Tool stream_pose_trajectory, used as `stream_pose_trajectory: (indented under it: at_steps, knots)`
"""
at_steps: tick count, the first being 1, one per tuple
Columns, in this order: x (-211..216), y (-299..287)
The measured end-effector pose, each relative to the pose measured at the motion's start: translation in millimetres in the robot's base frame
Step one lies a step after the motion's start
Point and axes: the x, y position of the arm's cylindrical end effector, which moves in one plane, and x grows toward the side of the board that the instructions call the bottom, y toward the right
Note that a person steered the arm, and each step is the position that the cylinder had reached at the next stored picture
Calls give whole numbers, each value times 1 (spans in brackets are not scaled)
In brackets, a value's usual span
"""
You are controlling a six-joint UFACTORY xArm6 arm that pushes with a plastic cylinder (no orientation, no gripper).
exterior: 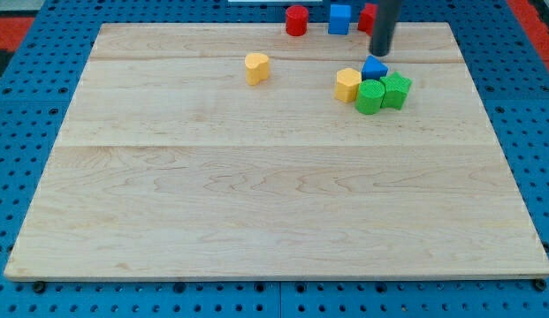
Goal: Push the blue triangle towards the yellow heart
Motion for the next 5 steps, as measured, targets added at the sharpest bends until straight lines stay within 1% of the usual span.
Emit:
stream_pose_trajectory:
  at_steps: [1, 2, 3, 4, 5]
  knots:
    - [28, 8]
    - [50, -1]
    - [49, -38]
    - [42, -55]
    - [53, -72]
